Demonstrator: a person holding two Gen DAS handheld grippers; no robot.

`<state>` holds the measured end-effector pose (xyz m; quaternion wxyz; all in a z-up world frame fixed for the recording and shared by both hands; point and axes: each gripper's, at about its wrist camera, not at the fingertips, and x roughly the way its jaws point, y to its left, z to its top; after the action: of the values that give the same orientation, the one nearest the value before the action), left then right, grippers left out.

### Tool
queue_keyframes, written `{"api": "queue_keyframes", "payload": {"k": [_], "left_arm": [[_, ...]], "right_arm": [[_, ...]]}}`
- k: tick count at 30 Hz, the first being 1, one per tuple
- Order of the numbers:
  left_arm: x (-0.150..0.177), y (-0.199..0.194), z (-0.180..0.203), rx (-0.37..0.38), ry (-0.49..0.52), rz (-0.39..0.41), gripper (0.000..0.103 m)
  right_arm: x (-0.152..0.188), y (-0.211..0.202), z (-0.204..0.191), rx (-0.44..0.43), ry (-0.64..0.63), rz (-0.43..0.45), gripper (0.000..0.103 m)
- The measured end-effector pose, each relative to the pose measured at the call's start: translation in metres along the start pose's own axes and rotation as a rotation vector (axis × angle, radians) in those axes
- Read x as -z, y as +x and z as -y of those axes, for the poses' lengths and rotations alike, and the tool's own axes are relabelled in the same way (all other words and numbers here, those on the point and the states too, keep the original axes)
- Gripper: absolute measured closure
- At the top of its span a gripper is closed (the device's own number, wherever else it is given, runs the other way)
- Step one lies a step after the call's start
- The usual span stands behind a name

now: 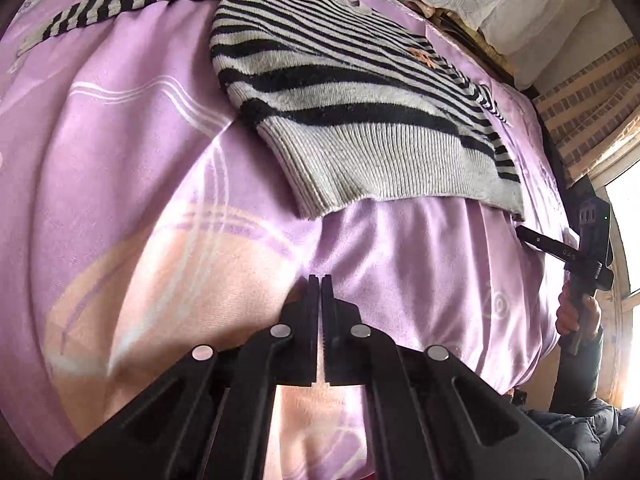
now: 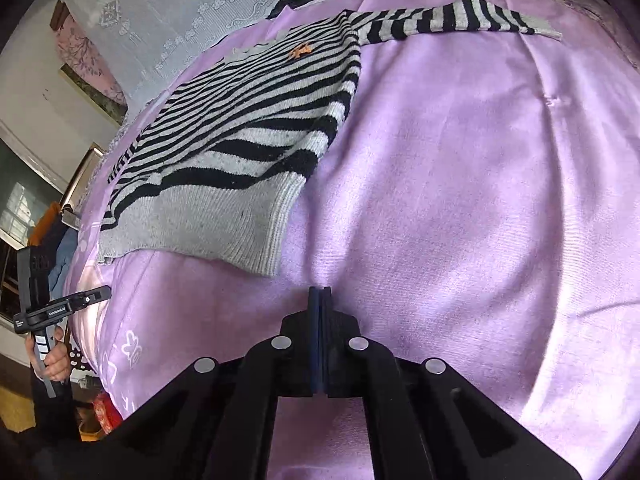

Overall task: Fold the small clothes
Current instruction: 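Pull the hem back with the left tool to lay the sweater flat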

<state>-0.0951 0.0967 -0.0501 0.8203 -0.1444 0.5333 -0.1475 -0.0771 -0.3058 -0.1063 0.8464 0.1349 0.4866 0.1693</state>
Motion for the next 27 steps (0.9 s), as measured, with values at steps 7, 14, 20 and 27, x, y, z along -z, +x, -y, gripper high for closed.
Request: {"api": "queue_keyframes", "payload": {"k": [7,14,20,27], "left_arm": [[-0.055,-0.009,0.023,-0.114,0.006,0.179,0.014],[-0.065,0.022,0.019,-0.264,0.088,0.122,0.054],[-0.041,-0.011,0.002,-0.207,0.058,0.107,0.072],[-0.090,-0.010,0.082,-0.140,0.236,0.244,0.039]], "right_arm": [[-0.040,-0.015,-0.056,-0.040,-0.129,0.174,0.096],[-0.050,0.052,-0.088,-0.030,-0.194,0.033,0.095],[-0.030,0.044,-0.066,-0.074,-0.194,-0.019,0.095],[-0.073,0.034,-0.095,-0.107,-0.207,0.103,0.066]]}}
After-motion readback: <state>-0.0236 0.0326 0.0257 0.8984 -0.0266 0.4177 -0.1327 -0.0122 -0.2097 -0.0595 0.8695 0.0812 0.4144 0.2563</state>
